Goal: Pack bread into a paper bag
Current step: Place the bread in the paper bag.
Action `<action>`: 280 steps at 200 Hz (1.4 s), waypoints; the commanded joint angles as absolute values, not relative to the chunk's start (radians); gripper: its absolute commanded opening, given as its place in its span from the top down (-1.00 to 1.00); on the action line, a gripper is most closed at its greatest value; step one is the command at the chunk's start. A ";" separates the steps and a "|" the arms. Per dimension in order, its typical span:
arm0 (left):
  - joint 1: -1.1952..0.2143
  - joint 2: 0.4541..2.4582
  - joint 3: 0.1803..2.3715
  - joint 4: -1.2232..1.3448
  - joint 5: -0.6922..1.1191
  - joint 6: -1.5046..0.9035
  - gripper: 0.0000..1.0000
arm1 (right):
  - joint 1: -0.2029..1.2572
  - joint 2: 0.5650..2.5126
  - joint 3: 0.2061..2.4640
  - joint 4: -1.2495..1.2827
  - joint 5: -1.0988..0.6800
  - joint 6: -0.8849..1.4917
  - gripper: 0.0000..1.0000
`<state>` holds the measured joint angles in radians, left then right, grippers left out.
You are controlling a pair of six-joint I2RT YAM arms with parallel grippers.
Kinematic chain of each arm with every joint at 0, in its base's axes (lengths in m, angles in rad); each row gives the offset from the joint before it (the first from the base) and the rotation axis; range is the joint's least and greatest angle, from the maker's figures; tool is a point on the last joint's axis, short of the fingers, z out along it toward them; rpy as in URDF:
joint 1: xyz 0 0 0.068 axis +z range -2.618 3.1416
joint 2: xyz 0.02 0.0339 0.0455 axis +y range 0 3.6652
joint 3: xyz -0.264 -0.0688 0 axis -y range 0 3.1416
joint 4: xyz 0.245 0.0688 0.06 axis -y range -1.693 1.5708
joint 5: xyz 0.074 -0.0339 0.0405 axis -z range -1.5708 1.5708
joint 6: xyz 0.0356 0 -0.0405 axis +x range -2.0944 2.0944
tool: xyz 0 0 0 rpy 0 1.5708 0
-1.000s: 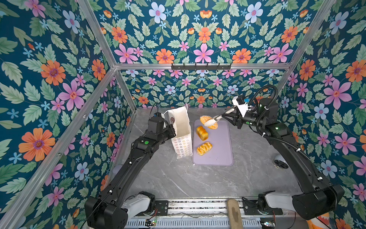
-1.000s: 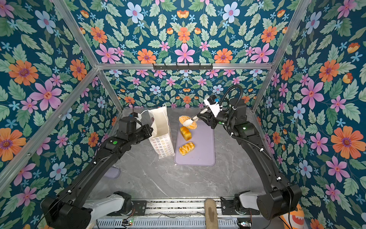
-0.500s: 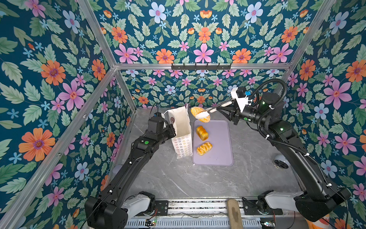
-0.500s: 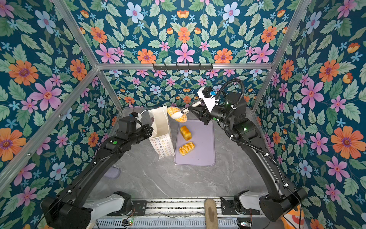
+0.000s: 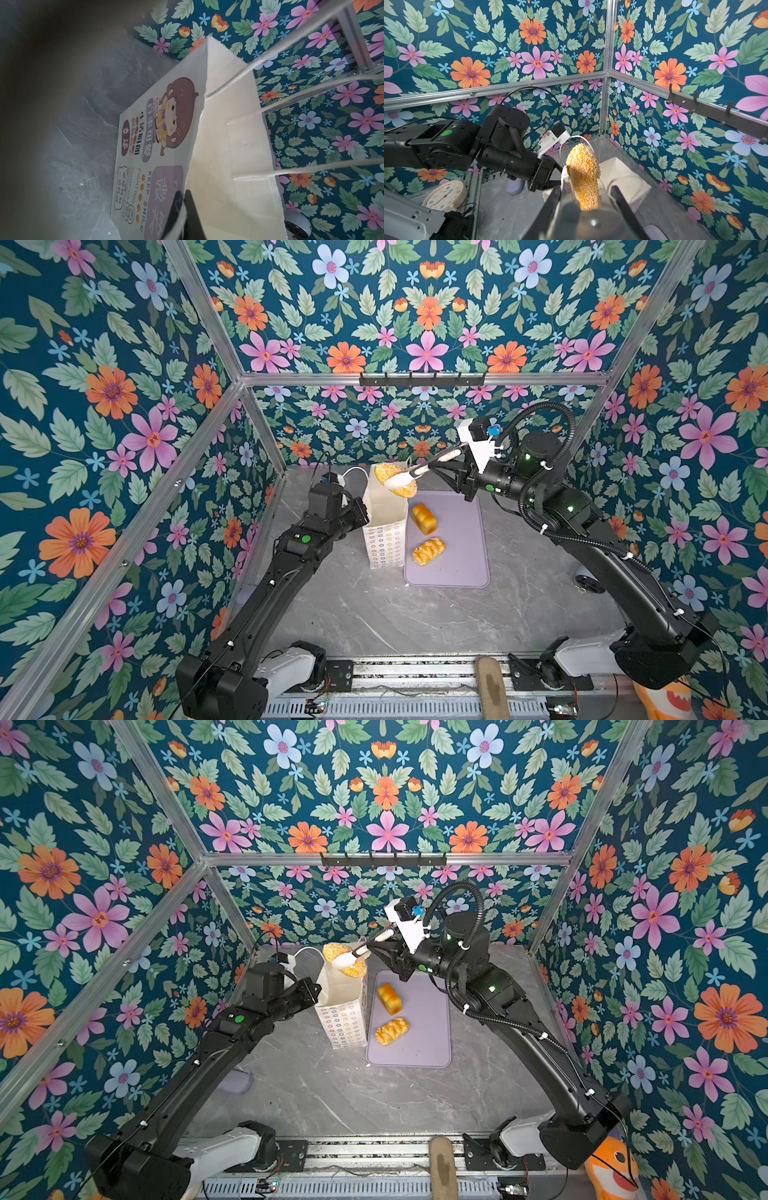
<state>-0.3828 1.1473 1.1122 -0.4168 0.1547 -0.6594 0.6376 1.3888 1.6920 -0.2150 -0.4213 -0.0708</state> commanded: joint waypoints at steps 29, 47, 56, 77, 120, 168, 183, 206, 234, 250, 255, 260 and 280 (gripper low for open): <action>-0.382 1.160 1.135 -0.442 0.143 -0.651 1.00 | 0.690 1.420 1.740 -0.134 -0.286 -0.050 0.29; -0.382 1.158 1.132 -0.440 0.134 -0.652 1.00 | 0.705 1.432 1.741 -0.134 -0.237 -0.052 0.29; -0.383 1.154 1.129 -0.438 0.128 -0.655 1.00 | 0.711 1.436 1.735 -0.124 -0.222 -0.045 0.29; -0.382 1.148 1.125 -0.436 0.120 -0.663 1.00 | 0.722 1.450 1.721 -0.104 -0.193 -0.034 0.30; -0.382 1.132 1.117 -0.434 0.100 -0.679 1.00 | 0.747 1.491 1.723 -0.104 -0.152 -0.035 0.31; -0.382 1.123 1.093 -0.404 0.087 -0.709 1.00 | 0.783 1.525 1.726 -0.097 -0.090 -0.042 0.31; -0.382 1.125 1.093 -0.400 0.087 -0.712 1.00 | 0.794 1.534 1.723 -0.087 -0.072 -0.040 0.31; -0.382 1.125 1.093 -0.399 0.085 -0.713 1.00 | 0.807 1.554 1.730 -0.095 -0.041 -0.048 0.32; -0.382 1.123 1.092 -0.400 0.084 -0.713 1.00 | 0.819 1.572 1.735 -0.111 -0.006 -0.060 0.31; -0.382 1.124 1.086 -0.400 0.087 -0.711 1.00 | 0.820 1.575 1.724 -0.107 -0.014 -0.047 0.32; -0.382 1.125 1.086 -0.403 0.089 -0.709 1.00 | 0.821 1.577 1.720 -0.105 -0.015 -0.042 0.32; -0.382 1.125 1.086 -0.404 0.087 -0.709 1.00 | 0.821 1.577 1.717 -0.104 -0.015 -0.040 0.32; -0.382 1.123 1.085 -0.406 0.084 -0.705 0.83 | 0.822 1.578 1.714 -0.104 -0.014 -0.031 0.32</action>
<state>-0.3828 1.1271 1.0866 -0.4183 0.0944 -0.7071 0.8181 1.5784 1.7145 -0.1604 -0.0277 -0.0517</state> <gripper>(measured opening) 0.050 0.355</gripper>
